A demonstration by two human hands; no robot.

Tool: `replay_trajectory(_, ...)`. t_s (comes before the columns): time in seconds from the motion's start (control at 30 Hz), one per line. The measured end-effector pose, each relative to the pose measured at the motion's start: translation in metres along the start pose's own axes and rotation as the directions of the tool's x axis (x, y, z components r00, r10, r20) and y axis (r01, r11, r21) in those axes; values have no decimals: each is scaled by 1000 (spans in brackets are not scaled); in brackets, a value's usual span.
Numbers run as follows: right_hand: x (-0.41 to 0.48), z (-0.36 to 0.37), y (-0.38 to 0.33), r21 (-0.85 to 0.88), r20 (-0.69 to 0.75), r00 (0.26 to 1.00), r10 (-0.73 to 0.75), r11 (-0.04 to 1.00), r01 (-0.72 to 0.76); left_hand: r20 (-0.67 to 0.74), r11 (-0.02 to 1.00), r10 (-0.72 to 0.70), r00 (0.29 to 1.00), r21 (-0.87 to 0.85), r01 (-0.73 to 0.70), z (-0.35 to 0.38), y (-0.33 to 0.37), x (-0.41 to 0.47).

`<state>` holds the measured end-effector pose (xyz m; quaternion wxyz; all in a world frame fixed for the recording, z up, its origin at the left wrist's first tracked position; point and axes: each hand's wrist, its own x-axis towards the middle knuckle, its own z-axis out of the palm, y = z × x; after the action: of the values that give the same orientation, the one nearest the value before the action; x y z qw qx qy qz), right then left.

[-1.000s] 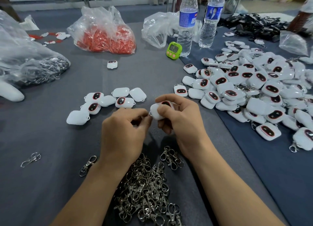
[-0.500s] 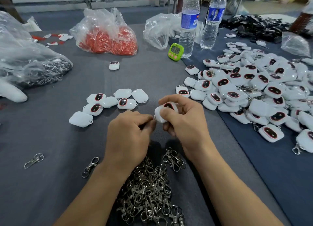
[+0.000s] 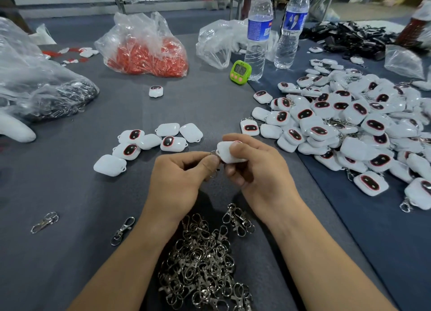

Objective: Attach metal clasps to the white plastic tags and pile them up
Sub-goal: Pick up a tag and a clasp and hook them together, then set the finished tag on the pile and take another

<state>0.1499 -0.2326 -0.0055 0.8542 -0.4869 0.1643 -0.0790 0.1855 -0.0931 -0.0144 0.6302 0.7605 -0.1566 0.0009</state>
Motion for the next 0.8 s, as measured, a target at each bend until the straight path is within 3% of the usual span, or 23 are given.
replay_trajectory(0.1,0,0,0,-26,-2,1000,7,1000,-7,-12,999,-21,1000,-29,21,-2,2,-1)
replay_trajectory(0.2,0,0,4,-132,-2,995,-95,987,94,-49,976,73,996,207,-61,-3,-1,-2)
replay_trajectory(0.23,0,1,5,-182,-1,991,-136,974,134,-44,935,142,989,333,-120,-4,-2,-3)
replay_trajectory(0.3,0,4,12,-332,-5,975,-224,920,210,28,760,304,952,596,-260,-4,-3,-6)
replay_trajectory(0.37,-1,7,17,-485,0,956,-294,836,257,88,623,391,916,708,-333,-4,-7,-7)
replay_trajectory(0.4,-1,7,19,-498,2,954,-301,827,262,86,603,411,908,721,-341,-5,-8,-6)
replay_trajectory(0.5,0,6,15,-356,6,969,-248,905,234,-12,702,366,931,660,-268,-4,-5,-6)
replay_trajectory(0.57,2,3,9,-261,-3,982,-188,948,181,-105,861,238,966,482,-160,-3,-3,-4)
replay_trajectory(0.63,4,-1,5,-198,-18,992,-126,973,120,-146,955,98,984,292,-52,-3,-5,-2)
replay_trajectory(0.8,10,-11,-5,4,-105,994,-11,1000,12,-111,994,-107,988,-43,102,-6,-7,6)
